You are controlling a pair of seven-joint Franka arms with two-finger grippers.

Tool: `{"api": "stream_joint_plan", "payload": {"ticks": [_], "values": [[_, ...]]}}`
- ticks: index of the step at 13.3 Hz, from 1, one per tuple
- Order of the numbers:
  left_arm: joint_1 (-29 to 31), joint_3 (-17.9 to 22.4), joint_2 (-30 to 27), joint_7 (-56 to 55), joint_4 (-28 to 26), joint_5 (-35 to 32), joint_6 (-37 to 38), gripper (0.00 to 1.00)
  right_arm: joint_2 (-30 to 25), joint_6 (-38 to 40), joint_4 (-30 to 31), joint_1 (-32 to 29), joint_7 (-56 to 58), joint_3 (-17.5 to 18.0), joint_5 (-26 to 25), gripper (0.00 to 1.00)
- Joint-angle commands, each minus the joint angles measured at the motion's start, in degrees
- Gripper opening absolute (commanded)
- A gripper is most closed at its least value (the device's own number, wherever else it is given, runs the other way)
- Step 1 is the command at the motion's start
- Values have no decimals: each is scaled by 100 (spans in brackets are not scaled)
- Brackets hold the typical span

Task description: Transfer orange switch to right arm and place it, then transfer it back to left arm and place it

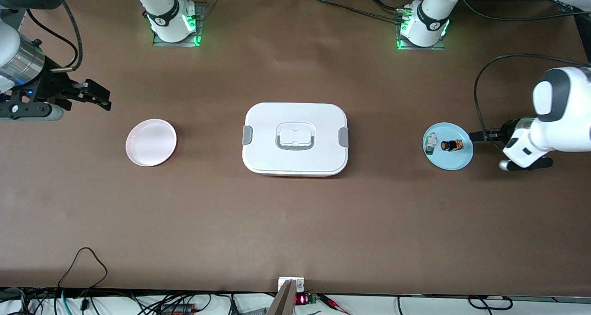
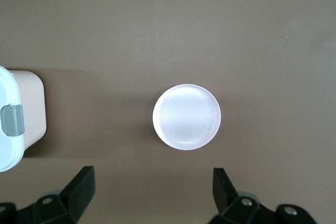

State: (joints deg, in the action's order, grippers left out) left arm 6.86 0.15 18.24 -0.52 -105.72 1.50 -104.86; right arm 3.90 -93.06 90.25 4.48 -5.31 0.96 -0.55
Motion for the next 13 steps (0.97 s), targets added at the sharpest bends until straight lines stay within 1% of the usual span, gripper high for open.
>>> {"api": "stream_joint_plan", "payload": {"ticks": [1,2,5,7,9,11,13], "values": [[26,-24,-6,-45,-291,158,-324,100,-47,-116,45,-35,-40,18,-146,99],[26,-24,47,-45,-300,166,-394,100,-47,-116,45,-26,-49,27,-217,99],[-17,-41,214,42,-545,184,-929,100,-56,-107,45,9,-40,36,-200,99],[-53,-41,399,191,-537,175,-1009,100,-91,-107,-7,-8,4,27,-200,99],[-53,-41,513,350,-563,175,-1159,100,-91,-125,-77,62,21,71,-305,99],[-53,-33,566,508,-581,166,-1264,100,-100,-55,-226,62,56,71,-375,99],[-44,-33,645,526,-651,166,-1387,100,-92,-54,-236,62,30,71,-402,99]]}}
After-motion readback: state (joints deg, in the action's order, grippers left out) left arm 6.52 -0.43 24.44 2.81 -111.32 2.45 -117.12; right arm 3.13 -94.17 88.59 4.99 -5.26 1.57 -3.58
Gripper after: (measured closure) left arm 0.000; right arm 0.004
